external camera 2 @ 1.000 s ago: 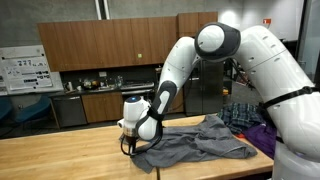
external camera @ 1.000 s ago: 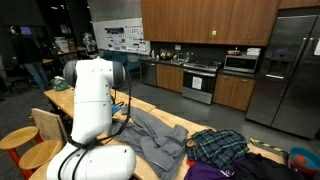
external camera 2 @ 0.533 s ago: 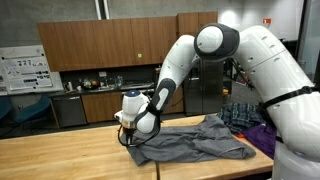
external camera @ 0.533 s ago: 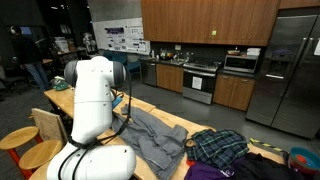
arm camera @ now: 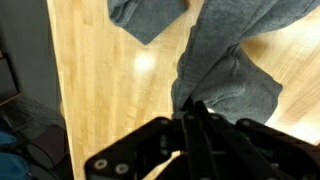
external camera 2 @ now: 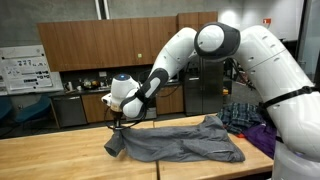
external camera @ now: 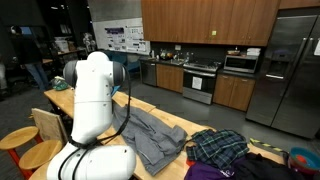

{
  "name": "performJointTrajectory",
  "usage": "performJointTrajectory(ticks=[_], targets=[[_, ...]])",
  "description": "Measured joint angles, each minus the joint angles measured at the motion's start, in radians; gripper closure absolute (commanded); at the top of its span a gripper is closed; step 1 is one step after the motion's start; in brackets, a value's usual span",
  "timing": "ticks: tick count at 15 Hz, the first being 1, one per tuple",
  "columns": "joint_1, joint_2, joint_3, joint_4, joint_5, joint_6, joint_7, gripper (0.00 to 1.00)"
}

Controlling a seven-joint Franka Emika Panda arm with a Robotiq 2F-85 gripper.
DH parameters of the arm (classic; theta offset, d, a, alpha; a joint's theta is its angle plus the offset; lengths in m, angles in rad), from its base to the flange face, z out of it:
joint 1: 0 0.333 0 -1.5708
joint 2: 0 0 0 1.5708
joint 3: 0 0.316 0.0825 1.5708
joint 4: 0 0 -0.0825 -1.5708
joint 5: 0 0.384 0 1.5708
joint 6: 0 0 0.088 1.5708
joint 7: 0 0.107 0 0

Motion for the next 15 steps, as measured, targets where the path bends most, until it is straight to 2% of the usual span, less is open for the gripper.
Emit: performJointTrajectory(ticks=[2,3,4,7,13,15], targets=[[-0.002,0.003,0.001,0.026,0.000,-0.006,-0.012,0.99],[-0.004,0.005,0.001,0.034,0.000,-0.008,-0.013,0.71],[-0.006,0.007,0.001,0.041,0.001,-0.010,-0.013,0.71],[-0.015,0.022,0.006,0.056,0.009,-0.030,-0.024,0.55],[-0.018,0.053,0.008,0.077,0.009,-0.066,-0.029,0.12],[-0.018,0.059,0.008,0.077,0.009,-0.067,-0.030,0.01]])
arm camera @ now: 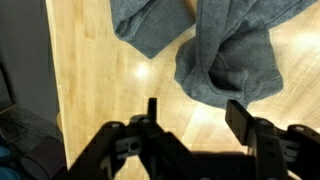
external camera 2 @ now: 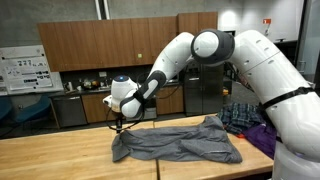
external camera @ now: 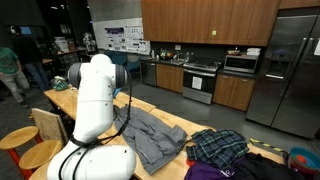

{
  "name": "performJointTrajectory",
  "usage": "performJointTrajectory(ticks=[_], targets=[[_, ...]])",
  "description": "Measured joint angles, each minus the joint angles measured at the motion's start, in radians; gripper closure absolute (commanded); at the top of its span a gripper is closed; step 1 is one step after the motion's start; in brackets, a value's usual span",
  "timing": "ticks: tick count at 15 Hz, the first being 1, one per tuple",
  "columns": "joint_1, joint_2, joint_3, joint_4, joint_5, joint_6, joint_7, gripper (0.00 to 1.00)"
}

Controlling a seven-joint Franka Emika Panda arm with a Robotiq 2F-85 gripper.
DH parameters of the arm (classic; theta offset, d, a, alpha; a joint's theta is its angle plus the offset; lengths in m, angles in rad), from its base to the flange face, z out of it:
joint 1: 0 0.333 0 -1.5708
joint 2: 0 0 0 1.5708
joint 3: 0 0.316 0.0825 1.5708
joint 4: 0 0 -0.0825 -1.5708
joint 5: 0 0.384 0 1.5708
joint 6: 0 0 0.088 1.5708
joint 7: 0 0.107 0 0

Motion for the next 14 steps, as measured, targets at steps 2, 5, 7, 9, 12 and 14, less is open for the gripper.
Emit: performJointTrajectory(ticks=[2,5,7,9,12,14], targets=[[0.000,0.004,0.001,0.000,0.000,-0.004,0.000,0.00],[0.000,0.005,0.014,-0.008,0.001,-0.042,-0.004,0.00],[0.001,0.002,0.023,-0.023,0.001,-0.076,-0.004,0.00],[0.002,-0.009,0.024,-0.052,0.000,-0.097,-0.002,0.00],[-0.001,-0.041,0.022,-0.117,-0.001,-0.102,0.010,0.00],[-0.010,-0.070,0.021,-0.167,-0.001,-0.101,0.031,0.00]])
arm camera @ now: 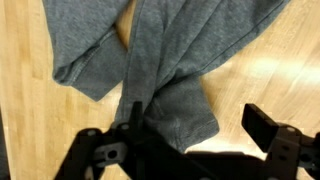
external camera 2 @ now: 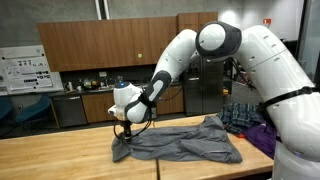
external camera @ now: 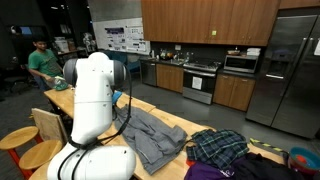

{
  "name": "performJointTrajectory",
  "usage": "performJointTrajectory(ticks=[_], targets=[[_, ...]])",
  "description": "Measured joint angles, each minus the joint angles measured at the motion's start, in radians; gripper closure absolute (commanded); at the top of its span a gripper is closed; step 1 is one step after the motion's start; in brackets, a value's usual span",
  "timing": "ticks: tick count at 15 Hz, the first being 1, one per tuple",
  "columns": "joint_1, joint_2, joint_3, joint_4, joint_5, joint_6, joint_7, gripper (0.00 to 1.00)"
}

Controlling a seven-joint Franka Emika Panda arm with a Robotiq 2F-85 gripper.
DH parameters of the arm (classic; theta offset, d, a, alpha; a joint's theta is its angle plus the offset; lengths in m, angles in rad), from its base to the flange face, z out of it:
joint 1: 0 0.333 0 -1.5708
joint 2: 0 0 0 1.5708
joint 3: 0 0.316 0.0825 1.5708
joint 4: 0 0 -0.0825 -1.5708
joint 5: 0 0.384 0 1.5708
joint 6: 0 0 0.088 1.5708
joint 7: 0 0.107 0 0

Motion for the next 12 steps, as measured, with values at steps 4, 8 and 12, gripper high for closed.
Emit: performJointTrajectory(ticks=[4,8,12], targets=[[-0.032,-0.074,0.000,-0.122,0.001,0.014,0.070,0.00],[-0.096,-0.124,0.002,-0.253,0.046,0.089,0.112,0.00],[-0.191,-0.132,0.007,-0.386,0.151,0.245,0.109,0.00]])
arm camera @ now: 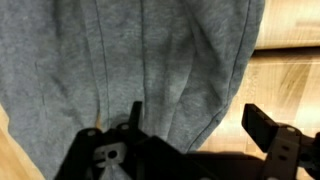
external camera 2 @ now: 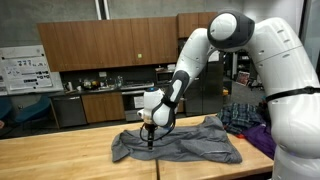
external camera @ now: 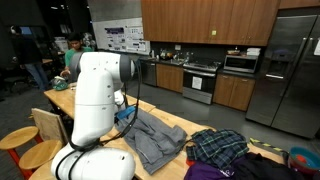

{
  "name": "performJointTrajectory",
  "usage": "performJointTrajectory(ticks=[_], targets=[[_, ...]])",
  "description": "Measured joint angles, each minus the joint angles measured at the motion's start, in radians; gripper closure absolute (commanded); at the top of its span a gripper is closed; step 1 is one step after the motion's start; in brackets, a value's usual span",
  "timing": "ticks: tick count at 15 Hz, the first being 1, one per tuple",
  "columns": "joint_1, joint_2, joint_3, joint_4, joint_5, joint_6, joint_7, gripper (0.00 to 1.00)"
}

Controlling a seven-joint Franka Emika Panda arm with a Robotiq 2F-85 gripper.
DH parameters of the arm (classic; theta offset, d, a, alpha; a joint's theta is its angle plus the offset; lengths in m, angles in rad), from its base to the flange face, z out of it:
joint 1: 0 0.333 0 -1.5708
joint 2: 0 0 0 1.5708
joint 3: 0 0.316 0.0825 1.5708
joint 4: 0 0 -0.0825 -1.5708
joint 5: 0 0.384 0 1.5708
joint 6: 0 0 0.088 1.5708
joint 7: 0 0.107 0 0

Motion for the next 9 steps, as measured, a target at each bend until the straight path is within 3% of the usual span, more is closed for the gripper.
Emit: performJointTrajectory(ticks=[5,9], targets=[[-0.096,-0.002,-0.002,-0.159,0.092,0.202,0.036,0.00],[0.011,-0.058,-0.185,-0.226,0.077,0.245,0.223,0.00]])
